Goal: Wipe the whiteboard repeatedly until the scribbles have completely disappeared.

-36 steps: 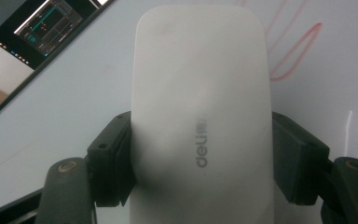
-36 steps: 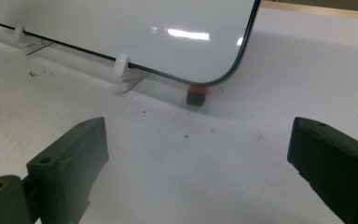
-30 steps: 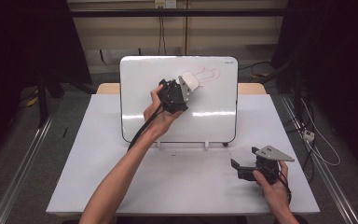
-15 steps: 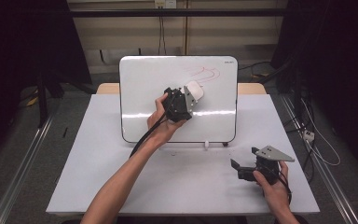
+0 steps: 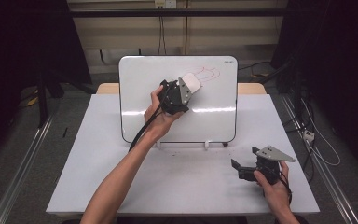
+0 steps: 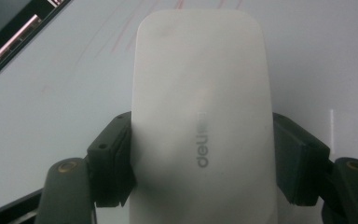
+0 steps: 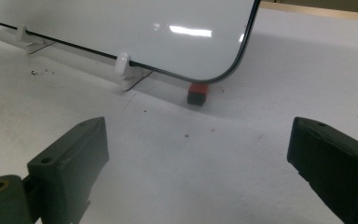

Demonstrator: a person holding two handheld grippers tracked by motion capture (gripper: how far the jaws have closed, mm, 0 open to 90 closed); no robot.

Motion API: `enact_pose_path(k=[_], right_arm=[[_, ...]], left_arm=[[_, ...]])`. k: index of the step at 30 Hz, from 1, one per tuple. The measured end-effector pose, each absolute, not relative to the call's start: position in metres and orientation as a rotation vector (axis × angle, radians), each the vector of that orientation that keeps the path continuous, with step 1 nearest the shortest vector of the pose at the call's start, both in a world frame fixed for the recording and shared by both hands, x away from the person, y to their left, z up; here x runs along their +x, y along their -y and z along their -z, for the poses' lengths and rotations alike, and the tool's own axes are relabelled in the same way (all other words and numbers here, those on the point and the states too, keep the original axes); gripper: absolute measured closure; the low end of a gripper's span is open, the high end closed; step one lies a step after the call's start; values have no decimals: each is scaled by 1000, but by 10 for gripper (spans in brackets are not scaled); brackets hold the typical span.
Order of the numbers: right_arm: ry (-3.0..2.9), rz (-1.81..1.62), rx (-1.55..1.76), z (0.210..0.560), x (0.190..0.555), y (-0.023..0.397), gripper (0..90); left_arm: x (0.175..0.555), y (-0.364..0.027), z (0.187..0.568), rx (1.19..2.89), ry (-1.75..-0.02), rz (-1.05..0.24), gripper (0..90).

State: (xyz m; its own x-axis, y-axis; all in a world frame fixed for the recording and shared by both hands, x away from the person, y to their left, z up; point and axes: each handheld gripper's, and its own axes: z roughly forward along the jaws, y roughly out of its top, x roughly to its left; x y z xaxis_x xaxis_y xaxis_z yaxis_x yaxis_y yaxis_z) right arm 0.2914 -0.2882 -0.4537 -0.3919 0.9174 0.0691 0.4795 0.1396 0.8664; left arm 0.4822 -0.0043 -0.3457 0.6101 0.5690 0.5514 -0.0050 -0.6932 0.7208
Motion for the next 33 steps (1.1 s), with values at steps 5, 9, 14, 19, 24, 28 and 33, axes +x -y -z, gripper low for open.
enact_pose_path(k=[5,9,14,19,24,28,33], right_arm=[[-1936,-1185,1335,454,291,288,55],[-1934,-1185,1336,454,291,289,55],[-1934,-1187,1334,454,291,289,54],[-1939,-1184,1344,455,293,289,54],[-1936,-1184,1338,454,292,289,54],[-1935,-1184,1347,455,292,289,54],[-1938,-1184,1337,455,292,288,54]], left_arm=[[487,1,341,2111,-452,-1058,308],[495,-4,332,2092,-474,-1066,308],[501,-4,324,2113,-507,-1060,309],[505,-10,316,2084,-526,-1075,310],[508,-9,313,2056,-576,-1070,310],[507,-6,313,2050,-608,-1073,311],[507,-4,314,2049,-620,-1085,311]])
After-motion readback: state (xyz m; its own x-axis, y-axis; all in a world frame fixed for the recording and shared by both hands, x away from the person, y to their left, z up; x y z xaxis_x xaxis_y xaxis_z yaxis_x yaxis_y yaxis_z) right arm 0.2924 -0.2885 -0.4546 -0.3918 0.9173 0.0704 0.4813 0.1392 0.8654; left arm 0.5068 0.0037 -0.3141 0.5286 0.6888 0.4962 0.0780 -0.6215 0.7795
